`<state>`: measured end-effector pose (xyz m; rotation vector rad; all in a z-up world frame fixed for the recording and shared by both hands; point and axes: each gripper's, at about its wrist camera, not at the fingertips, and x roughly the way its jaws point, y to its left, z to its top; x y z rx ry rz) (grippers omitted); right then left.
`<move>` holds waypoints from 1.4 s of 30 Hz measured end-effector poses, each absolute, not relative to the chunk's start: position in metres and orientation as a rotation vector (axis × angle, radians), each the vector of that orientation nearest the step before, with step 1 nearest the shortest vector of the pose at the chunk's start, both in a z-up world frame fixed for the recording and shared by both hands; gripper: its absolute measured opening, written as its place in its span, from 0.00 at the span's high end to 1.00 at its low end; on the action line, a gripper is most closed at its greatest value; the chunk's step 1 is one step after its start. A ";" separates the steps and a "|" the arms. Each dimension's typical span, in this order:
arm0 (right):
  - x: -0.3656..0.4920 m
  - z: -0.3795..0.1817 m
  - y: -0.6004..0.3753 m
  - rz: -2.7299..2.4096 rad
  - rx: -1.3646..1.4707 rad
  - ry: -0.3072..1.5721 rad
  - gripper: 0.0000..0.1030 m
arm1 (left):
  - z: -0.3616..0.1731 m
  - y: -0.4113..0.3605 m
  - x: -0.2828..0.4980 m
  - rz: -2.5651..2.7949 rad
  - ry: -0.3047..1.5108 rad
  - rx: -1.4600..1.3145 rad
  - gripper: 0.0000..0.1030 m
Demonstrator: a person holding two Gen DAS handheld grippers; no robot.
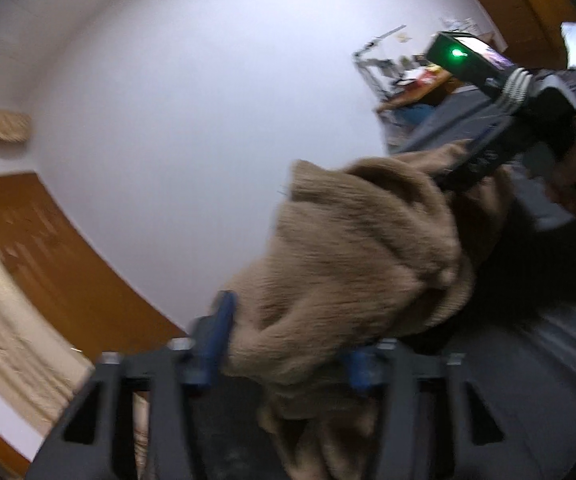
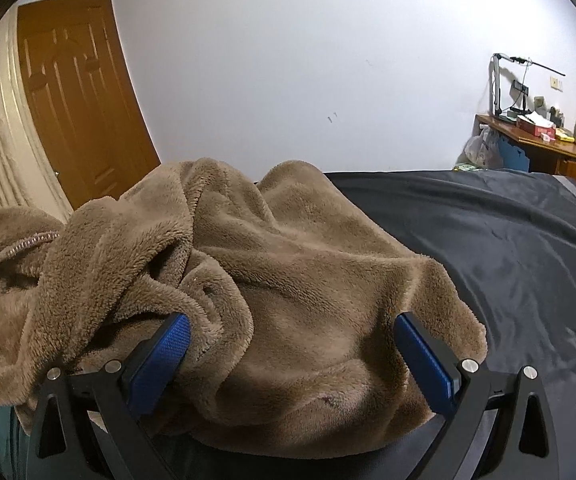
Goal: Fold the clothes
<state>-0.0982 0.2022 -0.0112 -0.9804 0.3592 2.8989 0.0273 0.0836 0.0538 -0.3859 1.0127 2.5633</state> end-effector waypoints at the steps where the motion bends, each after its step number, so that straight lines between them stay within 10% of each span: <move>1: -0.098 -0.011 0.204 2.900 -0.975 0.357 0.00 | 0.054 0.083 0.027 2.562 0.991 -0.404 0.77; 20: -0.085 0.026 0.236 2.943 -0.659 0.516 0.00 | 0.143 -0.104 0.106 2.782 -0.094 -0.415 0.86; 42: -0.168 0.076 0.121 3.160 -0.846 -0.199 0.00 | 0.103 -0.201 0.126 2.902 -0.329 -0.500 0.85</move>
